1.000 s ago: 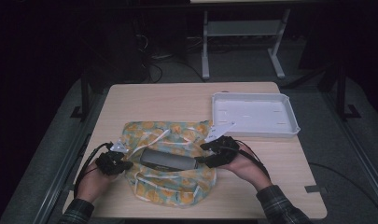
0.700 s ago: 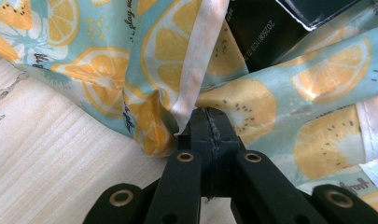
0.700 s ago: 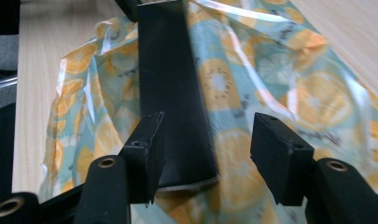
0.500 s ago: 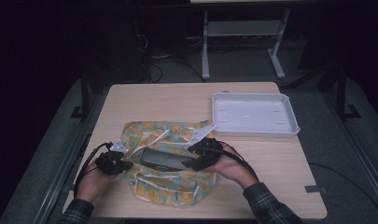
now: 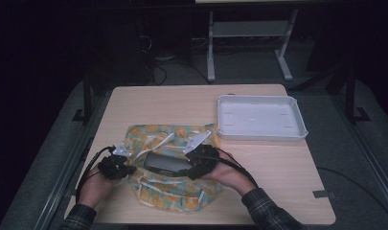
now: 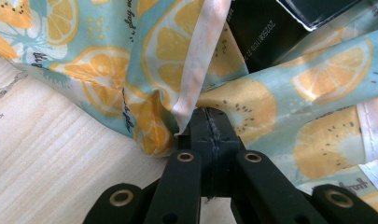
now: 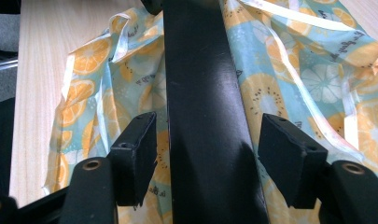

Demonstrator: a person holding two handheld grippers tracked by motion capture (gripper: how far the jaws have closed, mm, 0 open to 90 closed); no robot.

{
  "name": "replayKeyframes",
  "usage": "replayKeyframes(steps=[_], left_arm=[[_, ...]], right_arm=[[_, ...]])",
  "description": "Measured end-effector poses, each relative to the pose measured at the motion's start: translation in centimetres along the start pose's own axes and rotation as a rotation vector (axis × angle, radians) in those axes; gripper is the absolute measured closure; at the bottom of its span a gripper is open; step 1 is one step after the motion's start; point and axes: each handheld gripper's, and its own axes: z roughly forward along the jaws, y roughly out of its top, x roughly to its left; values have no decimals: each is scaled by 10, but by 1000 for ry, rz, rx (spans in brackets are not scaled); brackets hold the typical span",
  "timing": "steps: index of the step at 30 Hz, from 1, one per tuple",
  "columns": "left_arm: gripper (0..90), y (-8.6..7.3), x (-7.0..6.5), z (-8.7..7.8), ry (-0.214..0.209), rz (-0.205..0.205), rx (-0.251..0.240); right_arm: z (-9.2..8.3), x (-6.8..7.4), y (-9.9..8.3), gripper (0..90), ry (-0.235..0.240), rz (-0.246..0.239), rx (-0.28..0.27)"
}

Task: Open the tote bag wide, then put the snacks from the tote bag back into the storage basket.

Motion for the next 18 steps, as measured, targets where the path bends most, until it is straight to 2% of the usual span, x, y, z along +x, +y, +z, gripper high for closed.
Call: replayKeyframes(steps=[3, 4, 9, 18], left_arm=[[898, 0, 0, 0, 0, 0, 0], [899, 0, 0, 0, 1, 0, -2], [898, 0, 0, 0, 2, 1, -3], [898, 0, 0, 0, 0, 0, -2]], right_arm=[[2, 0, 0, 359, -9, -19, 9], [3, 1, 0, 355, -5, -7, 9], [6, 1, -1, 344, -22, -23, 23], [12, 0, -5, 344, -18, -32, 41]])
